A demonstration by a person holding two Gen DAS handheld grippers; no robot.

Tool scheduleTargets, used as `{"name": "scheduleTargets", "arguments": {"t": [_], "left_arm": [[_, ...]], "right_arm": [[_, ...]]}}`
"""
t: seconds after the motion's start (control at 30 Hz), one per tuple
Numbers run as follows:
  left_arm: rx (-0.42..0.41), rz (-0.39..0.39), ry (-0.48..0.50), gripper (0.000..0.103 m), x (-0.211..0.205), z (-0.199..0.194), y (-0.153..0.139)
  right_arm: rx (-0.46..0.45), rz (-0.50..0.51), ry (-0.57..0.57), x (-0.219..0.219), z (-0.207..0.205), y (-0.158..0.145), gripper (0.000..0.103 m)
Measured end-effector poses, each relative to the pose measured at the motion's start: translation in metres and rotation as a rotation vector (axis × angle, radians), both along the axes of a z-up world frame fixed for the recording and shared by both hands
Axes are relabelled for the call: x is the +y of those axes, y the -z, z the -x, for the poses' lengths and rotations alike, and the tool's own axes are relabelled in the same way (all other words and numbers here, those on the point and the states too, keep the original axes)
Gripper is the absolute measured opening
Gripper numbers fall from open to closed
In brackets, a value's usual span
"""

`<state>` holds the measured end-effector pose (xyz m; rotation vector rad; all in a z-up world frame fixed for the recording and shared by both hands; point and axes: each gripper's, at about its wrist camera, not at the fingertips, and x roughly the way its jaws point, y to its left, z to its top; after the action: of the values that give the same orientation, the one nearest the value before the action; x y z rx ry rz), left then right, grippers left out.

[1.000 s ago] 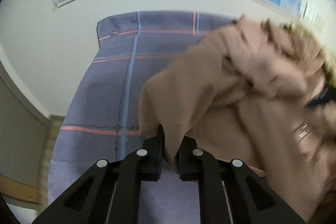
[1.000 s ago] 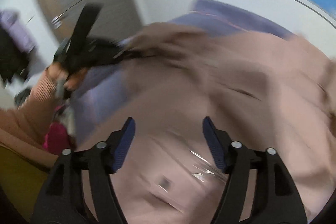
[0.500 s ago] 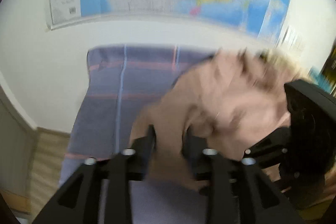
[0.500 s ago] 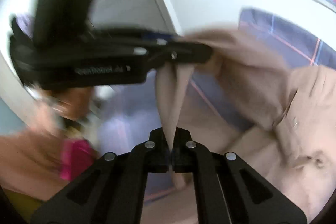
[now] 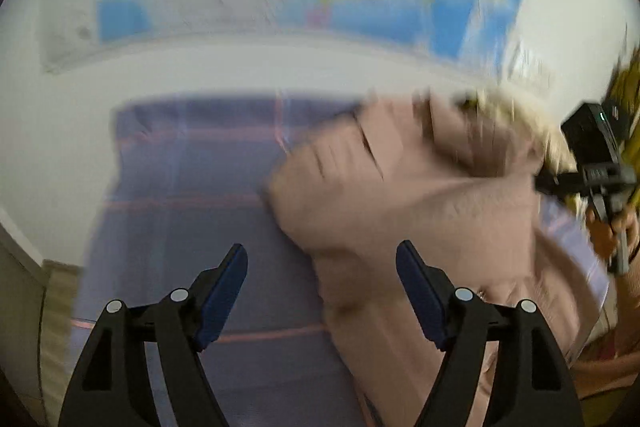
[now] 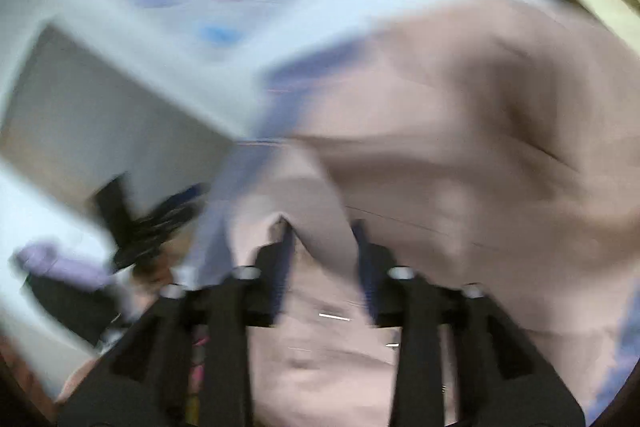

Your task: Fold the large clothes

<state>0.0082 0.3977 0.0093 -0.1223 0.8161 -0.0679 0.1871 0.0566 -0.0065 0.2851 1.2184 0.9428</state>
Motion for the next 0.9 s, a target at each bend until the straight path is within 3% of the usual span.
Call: {"name": "scheduleTargets", "arguments": {"t": [0.07,0.1,0.2,0.33,0.37,0.43,0.47,0.53,0.6,0.67,0.77,0.9], "left_arm": [[0.048,-0.067,0.017,0.074,-0.016,-0.014,0.025],[0.075,-0.088,0.032,0.074,-0.023,-0.020,0.035],[0.100,-0.061,0.059,0.074,-0.030,-0.025,0.049],[0.101,-0.056,0.046,0.074,-0.034,-0.032,0.051],[0.107,-0.052,0.037,0.074,-0.034,-0.035,0.051],[0.112,-0.054,0.027,0.074,-0.037,-0.041,0.053],[0.116,-0.050,0.021,0.074,-0.038,-0.042,0.054],[0.119,-0.038,0.011,0.074,-0.038,-0.043,0.055],[0.117,-0.047,0.003,0.074,-0.039,-0.041,0.055],[0.113,-0.043,-0.002,0.074,-0.037,-0.039,0.054],[0.096,-0.053,-0.013,0.074,-0.035,-0.039,0.050],[0.101,-0.086,-0.024,0.074,-0.045,-0.047,0.052]], "right_arm": [[-0.020,0.055,0.053,-0.018,-0.002,0.014,0.054],[-0.023,0.057,0.068,-0.026,0.002,0.018,0.066],[-0.083,-0.004,0.050,-0.039,0.026,0.018,0.082],[-0.152,0.086,-0.003,-0.031,0.053,0.026,0.084],[-0.158,0.108,-0.010,-0.024,0.057,0.033,0.082],[-0.181,0.154,-0.036,-0.016,0.066,0.040,0.061],[-0.196,0.177,-0.045,-0.018,0.073,0.043,0.059],[-0.224,0.182,-0.076,-0.022,0.080,0.036,0.006],[-0.229,0.157,-0.059,-0.031,0.075,0.021,0.007],[-0.328,0.189,-0.012,-0.051,0.067,-0.010,0.006],[-0.385,0.251,0.060,-0.072,0.045,-0.041,0.007],[-0.451,0.446,0.099,-0.072,0.017,-0.037,0.008]]}}
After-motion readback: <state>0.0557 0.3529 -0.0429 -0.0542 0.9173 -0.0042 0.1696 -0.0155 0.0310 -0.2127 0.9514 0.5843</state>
